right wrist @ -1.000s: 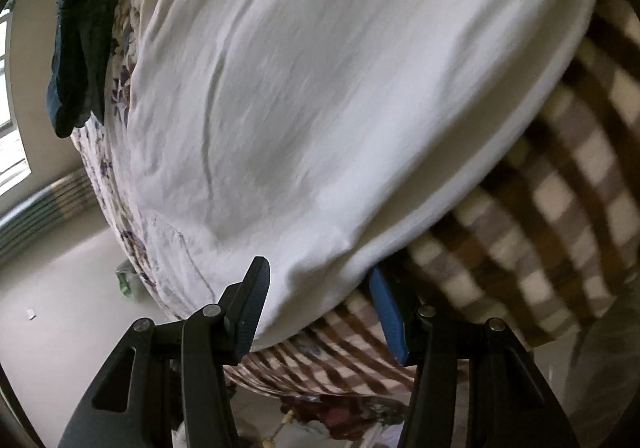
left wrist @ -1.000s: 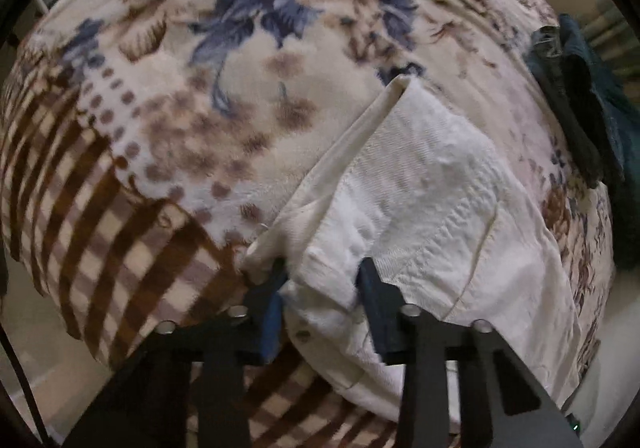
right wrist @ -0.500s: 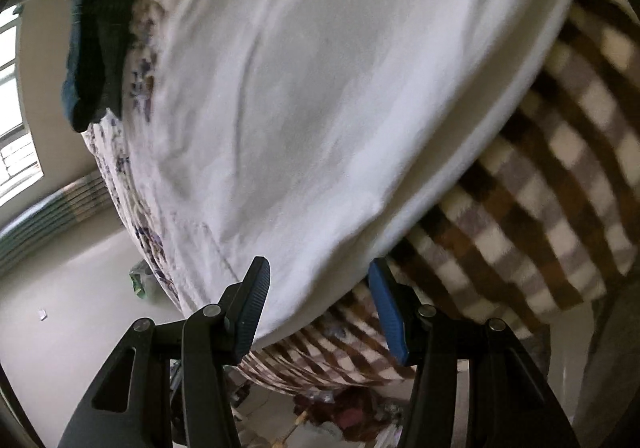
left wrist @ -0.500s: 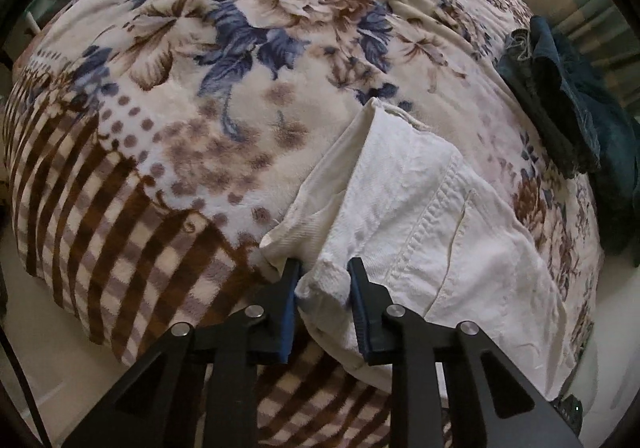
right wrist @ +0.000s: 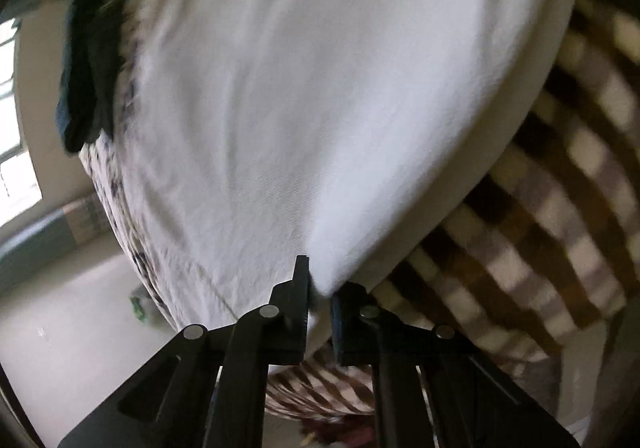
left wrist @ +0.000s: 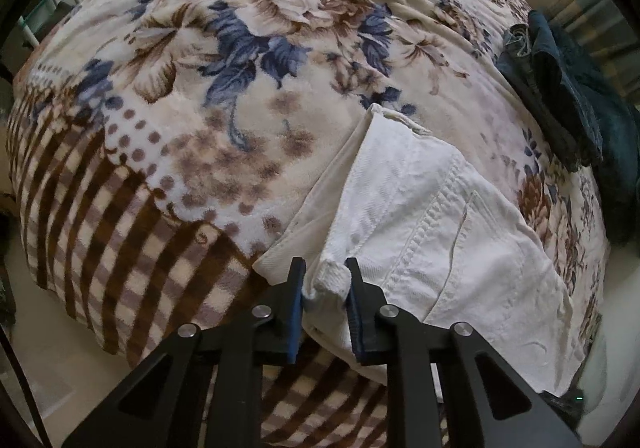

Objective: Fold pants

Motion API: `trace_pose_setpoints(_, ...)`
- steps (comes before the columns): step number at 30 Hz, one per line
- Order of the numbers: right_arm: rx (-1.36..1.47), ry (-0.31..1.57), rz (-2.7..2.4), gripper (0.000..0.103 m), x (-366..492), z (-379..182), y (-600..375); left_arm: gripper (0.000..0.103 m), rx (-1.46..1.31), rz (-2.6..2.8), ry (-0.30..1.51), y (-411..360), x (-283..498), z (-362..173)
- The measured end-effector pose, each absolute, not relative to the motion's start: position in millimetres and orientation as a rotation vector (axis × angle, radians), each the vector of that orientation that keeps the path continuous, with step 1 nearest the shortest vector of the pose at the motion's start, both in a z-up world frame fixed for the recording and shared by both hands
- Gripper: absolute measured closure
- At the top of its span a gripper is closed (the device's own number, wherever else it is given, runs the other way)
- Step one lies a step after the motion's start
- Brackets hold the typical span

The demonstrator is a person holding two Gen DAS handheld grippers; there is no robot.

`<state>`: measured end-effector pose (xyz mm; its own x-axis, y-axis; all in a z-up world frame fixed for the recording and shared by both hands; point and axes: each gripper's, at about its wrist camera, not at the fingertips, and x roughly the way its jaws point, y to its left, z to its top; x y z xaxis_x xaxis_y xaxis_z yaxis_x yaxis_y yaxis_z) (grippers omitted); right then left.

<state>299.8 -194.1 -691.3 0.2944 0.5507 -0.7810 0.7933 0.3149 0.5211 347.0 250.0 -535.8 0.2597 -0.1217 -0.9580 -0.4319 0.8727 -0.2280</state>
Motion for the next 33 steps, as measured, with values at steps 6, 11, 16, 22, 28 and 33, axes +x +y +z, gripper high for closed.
trace_pose_setpoints(6, 1.263, 1.441, -0.251, 0.095, 303, -696, -182, 0.086, -0.498, 0.238, 1.361, 258, 343, -561)
trace_pose_setpoints(11, 1.255, 1.527, -0.183, 0.082, 325, -709, -186, 0.070, -0.422, 0.259, 1.402, 245, 349, -557)
trace_pose_setpoints(16, 1.173, 1.514, -0.102, 0.037, 316, -673, -207, 0.024, -0.272, 0.250, 1.398, 210, 343, -528)
trace_pose_setpoints(22, 1.145, 1.363, -0.365, 0.037, 276, -642, -302, 0.011, -0.125, 0.148, 1.403, 119, 344, -523)
trace_pose_setpoints(28, 1.284, 1.210, -0.474, 0.053, 270, -669, -392, 0.011, -0.064, 0.062, 1.455, 32, 354, -558)
trace_pose_setpoints(33, 1.234, 1.412, -0.462, 0.076, 277, -703, -421, 0.011, 0.037, 0.132, 1.539, 4, 353, -585)
